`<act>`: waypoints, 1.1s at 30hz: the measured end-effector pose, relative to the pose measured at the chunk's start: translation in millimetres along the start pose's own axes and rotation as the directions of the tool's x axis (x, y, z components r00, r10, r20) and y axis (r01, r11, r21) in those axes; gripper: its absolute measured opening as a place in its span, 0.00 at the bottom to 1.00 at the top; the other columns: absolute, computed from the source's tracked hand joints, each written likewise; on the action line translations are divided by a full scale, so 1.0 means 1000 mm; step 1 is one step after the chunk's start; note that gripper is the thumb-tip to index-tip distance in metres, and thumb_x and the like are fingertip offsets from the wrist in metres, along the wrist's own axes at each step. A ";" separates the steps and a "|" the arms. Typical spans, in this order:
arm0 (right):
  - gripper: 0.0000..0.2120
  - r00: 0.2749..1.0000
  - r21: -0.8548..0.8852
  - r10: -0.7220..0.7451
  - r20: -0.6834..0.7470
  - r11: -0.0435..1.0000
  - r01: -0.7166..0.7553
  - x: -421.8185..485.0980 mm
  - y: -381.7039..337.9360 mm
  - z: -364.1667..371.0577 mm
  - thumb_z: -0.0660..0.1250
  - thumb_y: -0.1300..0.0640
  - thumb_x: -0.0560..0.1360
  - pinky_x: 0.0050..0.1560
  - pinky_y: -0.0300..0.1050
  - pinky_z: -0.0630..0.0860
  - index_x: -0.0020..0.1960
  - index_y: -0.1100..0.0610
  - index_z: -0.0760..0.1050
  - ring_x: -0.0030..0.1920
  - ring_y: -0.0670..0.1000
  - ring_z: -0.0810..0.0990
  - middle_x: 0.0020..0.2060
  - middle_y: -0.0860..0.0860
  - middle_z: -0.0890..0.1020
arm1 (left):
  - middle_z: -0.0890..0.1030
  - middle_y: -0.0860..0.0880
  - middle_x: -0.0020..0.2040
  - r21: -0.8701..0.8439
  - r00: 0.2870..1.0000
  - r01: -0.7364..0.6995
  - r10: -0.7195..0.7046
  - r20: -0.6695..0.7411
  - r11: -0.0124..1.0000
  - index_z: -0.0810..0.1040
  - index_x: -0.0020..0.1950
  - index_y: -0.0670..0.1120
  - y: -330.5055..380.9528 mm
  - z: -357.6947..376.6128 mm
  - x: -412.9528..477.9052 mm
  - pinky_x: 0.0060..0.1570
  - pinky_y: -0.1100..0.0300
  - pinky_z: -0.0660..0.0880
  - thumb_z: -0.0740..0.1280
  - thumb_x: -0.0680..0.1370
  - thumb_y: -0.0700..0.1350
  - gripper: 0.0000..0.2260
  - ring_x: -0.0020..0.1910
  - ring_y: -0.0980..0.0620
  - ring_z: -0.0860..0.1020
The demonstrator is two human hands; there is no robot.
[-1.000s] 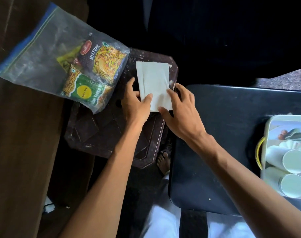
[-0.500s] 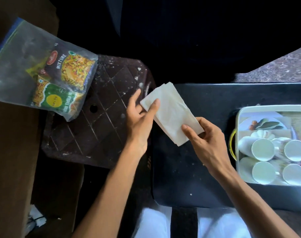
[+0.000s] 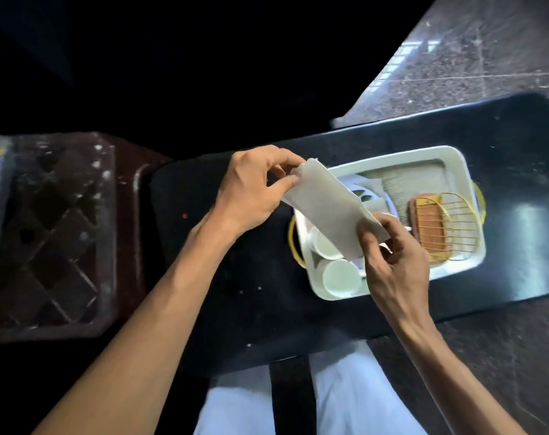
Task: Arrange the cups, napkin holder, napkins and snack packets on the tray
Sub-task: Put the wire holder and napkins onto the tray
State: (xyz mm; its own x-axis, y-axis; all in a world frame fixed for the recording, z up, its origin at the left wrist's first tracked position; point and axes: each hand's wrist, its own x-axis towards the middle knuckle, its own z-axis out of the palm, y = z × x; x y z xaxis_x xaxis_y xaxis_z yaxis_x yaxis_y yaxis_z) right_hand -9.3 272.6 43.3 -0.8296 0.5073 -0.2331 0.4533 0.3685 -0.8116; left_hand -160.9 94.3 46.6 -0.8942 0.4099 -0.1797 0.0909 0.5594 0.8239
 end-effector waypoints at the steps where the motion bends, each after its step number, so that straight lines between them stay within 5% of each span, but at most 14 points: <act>1: 0.09 1.000 -0.014 -0.001 -0.021 1.000 0.000 0.003 0.008 -0.015 0.66 0.60 0.79 0.37 0.30 0.73 0.55 0.47 0.80 0.40 0.37 0.78 0.44 0.40 0.82 | 0.81 0.62 0.39 0.009 1.000 -0.030 0.030 0.004 0.999 0.86 0.52 0.50 0.013 0.016 0.007 0.38 0.75 0.70 0.75 0.75 0.42 0.07 0.35 0.61 0.77; 8: 0.07 0.962 -0.137 -0.047 -0.267 0.991 0.011 0.016 0.063 -0.108 0.70 0.60 0.77 0.43 0.41 0.81 0.54 0.53 0.82 0.45 0.46 0.82 0.46 0.45 0.82 | 0.82 0.55 0.40 -0.039 0.988 -0.151 0.152 0.018 0.988 0.85 0.47 0.42 0.094 0.129 0.045 0.39 0.73 0.72 0.72 0.75 0.37 0.03 0.37 0.60 0.77; 14: 0.06 0.921 -0.169 -0.039 -0.386 0.985 -0.029 0.024 0.102 -0.149 0.71 0.60 0.77 0.41 0.33 0.78 0.53 0.54 0.80 0.42 0.45 0.80 0.45 0.49 0.82 | 0.84 0.51 0.41 -0.102 0.983 -0.152 0.161 0.084 0.983 0.86 0.48 0.41 0.129 0.196 0.067 0.45 0.66 0.79 0.72 0.76 0.38 0.04 0.40 0.57 0.82; 19: 0.08 0.932 -0.246 -0.057 -0.358 0.969 -0.035 0.025 0.129 -0.152 0.72 0.64 0.75 0.43 0.24 0.72 0.53 0.59 0.80 0.41 0.44 0.77 0.44 0.52 0.82 | 0.87 0.48 0.45 -0.047 0.979 -0.119 0.125 0.158 0.992 0.87 0.50 0.42 0.129 0.228 0.077 0.49 0.56 0.82 0.73 0.76 0.37 0.05 0.44 0.52 0.84; 24: 0.12 0.959 -0.265 -0.055 -0.277 0.964 -0.021 0.024 0.145 -0.140 0.74 0.64 0.74 0.46 0.41 0.80 0.56 0.59 0.80 0.42 0.47 0.80 0.46 0.53 0.83 | 0.88 0.47 0.48 0.018 0.969 -0.070 0.063 0.238 0.997 0.86 0.53 0.43 0.111 0.244 0.081 0.47 0.63 0.80 0.71 0.77 0.37 0.07 0.44 0.56 0.82; 33: 0.20 0.986 -0.325 -0.078 -0.148 0.946 0.026 0.024 0.153 -0.130 0.76 0.62 0.72 0.53 0.40 0.80 0.63 0.61 0.79 0.45 0.49 0.82 0.49 0.56 0.83 | 0.86 0.46 0.56 0.056 0.959 -0.012 -0.004 0.282 0.998 0.85 0.59 0.44 0.093 0.251 0.075 0.40 0.80 0.72 0.69 0.79 0.38 0.10 0.51 0.55 0.81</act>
State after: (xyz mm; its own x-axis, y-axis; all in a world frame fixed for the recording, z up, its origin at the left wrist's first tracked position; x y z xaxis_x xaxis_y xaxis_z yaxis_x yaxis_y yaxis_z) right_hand 82.2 442.4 -16.7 -0.8049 0.5870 -0.0875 0.5132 0.6143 -0.5994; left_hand -109.4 357.5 -24.7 -0.7350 0.5938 -0.3275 0.1261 0.5942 0.7944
